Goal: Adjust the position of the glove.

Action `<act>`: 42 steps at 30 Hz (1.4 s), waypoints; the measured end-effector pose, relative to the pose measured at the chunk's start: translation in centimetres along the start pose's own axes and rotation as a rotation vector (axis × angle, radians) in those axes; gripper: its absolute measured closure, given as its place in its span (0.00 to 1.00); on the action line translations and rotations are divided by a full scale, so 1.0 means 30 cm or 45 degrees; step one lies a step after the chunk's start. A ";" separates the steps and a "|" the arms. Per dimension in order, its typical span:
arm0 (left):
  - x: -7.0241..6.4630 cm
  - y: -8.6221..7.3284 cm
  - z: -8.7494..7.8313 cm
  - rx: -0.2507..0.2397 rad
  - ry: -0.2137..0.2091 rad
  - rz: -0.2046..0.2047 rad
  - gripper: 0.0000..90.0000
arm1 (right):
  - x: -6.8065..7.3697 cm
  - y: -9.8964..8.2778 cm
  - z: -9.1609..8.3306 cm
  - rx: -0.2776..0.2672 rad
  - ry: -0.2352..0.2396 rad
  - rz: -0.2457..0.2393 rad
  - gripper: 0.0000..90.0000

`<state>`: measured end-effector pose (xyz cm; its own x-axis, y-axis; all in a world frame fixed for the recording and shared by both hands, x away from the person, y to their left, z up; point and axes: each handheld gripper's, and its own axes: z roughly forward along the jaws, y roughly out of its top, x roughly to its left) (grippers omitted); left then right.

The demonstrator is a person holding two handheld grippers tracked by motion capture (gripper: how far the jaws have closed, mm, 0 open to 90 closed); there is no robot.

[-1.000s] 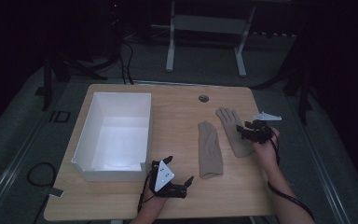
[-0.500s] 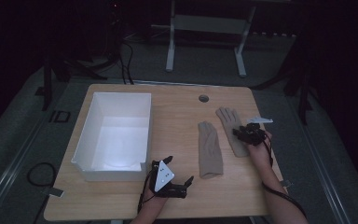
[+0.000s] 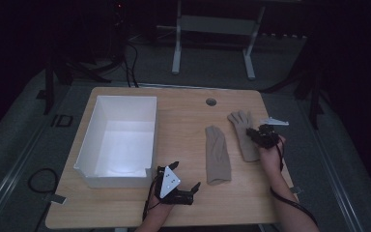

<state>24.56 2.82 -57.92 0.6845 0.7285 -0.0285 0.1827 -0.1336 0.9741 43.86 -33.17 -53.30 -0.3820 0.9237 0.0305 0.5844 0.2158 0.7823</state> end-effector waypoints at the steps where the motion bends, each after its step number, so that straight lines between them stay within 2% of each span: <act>1: 0.000 0.000 0.000 0.000 0.000 0.000 0.00 | -0.001 0.007 -0.018 -0.010 -0.006 0.011 0.92; 3: 0.000 0.000 0.000 0.000 -0.001 -0.001 0.00 | -0.001 0.014 -0.035 -0.020 -0.009 0.015 0.92; 7: 0.000 0.000 0.000 -0.001 -0.001 -0.001 0.00 | 0.006 0.030 -0.129 -0.067 -0.032 0.023 0.92; 9: 0.000 0.000 0.000 0.000 0.000 0.000 0.00 | 0.005 0.026 -0.178 -0.112 -0.042 0.040 0.92; 10: 0.000 0.000 0.000 0.000 0.000 0.000 0.00 | 0.005 0.026 -0.178 -0.112 -0.042 0.040 0.92; 11: 0.000 0.000 0.000 0.000 0.000 0.001 0.00 | 0.004 0.022 -0.201 -0.132 -0.055 0.052 0.92; 12: 0.000 0.000 0.000 -0.001 0.000 0.001 0.00 | 0.000 0.004 -0.248 -0.149 -0.070 0.086 0.92; 14: 0.000 0.000 0.000 -0.001 -0.001 0.001 0.00 | 0.000 -0.022 -0.274 -0.143 -0.082 0.122 0.92; 17: 0.000 0.000 0.000 -0.001 -0.001 0.000 0.00 | 0.005 -0.053 -0.285 -0.113 -0.102 0.140 0.92; 19: -0.001 0.000 0.001 -0.003 0.000 0.005 0.00 | 0.017 -0.104 -0.287 -0.065 -0.109 0.171 0.92; 22: -0.001 0.000 0.000 0.000 -0.001 0.009 0.00 | 0.025 -0.138 -0.281 -0.054 -0.118 0.150 0.92; 23: -0.001 0.000 0.000 0.000 -0.001 0.008 0.00 | 0.027 -0.155 -0.274 -0.045 -0.126 0.149 0.92; 24: -0.001 0.000 0.000 -0.001 -0.001 0.006 0.00 | 0.027 -0.186 -0.252 -0.006 -0.119 0.154 0.92; 27: -0.001 0.000 0.000 -0.001 -0.002 0.007 0.00 | 0.025 -0.208 -0.232 0.030 -0.121 0.161 0.91; 31: -0.001 0.000 0.000 0.000 -0.002 0.010 0.00 | 0.026 -0.230 -0.200 0.090 -0.121 0.111 0.86; 33: -0.001 0.000 0.000 0.002 -0.002 0.011 0.00 | 0.027 -0.233 -0.198 0.092 -0.122 0.108 0.84; 34: -0.002 0.000 0.000 0.001 -0.002 0.012 0.00 | 0.029 -0.233 -0.195 0.103 -0.118 0.078 0.79; 40: -0.002 0.000 0.000 0.001 -0.003 0.013 0.00 | 0.023 -0.212 -0.220 0.057 -0.089 0.027 0.71; 41: -0.003 0.000 0.001 0.000 -0.002 0.015 0.00 | 0.019 -0.203 -0.228 0.042 -0.069 -0.003 0.69; 42: -0.003 0.000 0.001 -0.001 -0.002 0.015 0.00 | 0.011 -0.185 -0.241 0.036 -0.042 -0.106 0.65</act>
<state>24.52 2.74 -57.92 0.6875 0.7259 -0.0177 0.1742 -0.1412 0.9745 35.33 -36.36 -53.13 -0.4065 0.9120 -0.0546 0.5718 0.3005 0.7634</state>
